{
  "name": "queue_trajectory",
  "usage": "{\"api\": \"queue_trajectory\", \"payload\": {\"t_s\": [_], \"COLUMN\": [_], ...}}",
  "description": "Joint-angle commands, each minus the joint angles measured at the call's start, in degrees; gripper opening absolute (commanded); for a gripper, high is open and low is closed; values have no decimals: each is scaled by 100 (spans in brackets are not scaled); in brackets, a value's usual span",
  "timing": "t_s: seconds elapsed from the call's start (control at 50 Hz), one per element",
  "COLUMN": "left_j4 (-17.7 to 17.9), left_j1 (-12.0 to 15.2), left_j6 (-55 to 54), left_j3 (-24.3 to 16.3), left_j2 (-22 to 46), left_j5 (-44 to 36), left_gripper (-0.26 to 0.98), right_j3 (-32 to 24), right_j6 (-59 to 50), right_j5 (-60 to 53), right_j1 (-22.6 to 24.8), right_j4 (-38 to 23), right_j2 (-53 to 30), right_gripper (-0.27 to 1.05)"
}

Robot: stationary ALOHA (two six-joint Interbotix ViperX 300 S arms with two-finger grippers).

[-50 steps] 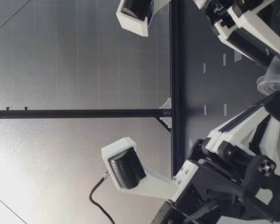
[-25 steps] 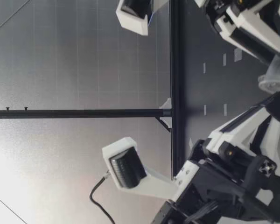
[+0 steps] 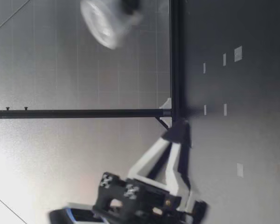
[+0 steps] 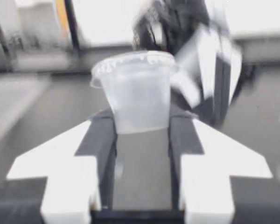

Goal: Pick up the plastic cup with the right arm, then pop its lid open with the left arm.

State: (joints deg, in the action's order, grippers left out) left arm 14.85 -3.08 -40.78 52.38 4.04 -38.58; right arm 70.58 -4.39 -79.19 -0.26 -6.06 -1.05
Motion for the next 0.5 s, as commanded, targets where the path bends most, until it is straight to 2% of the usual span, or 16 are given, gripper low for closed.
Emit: {"api": "queue_trajectory", "payload": {"t_s": [0.0, 0.1, 0.18, 0.3, 0.38, 0.48], "left_j4": [-545, -1274, -1556, -1591, -1450, -1310], "left_j1": [-18, -18, -26, 0, 0, 0], "left_j6": [-1002, -2127, -2672, -2962, -2953, -2962], "left_j3": [0, -114, -272, -369, -352, -360], "left_j2": [-167, -246, -272, -246, -185, -167], "left_j5": [-123, -369, -633, -738, -694, -729], "left_gripper": [2, 16, 32, 65, 82, 84], "right_j3": [-62, -352, -615, -879, -888, -879], "right_j6": [97, 132, 132, 132, 132, 132], "right_j5": [-492, -510, -519, -510, -510, -448], "right_j1": [18, 18, 9, 18, 9, 9], "right_j4": [9, 0, -70, -272, -281, -281], "right_j2": [-193, -624, -879, -1055, -1037, -1011], "right_gripper": [24, 24, 24, 24, 24, 24]}}
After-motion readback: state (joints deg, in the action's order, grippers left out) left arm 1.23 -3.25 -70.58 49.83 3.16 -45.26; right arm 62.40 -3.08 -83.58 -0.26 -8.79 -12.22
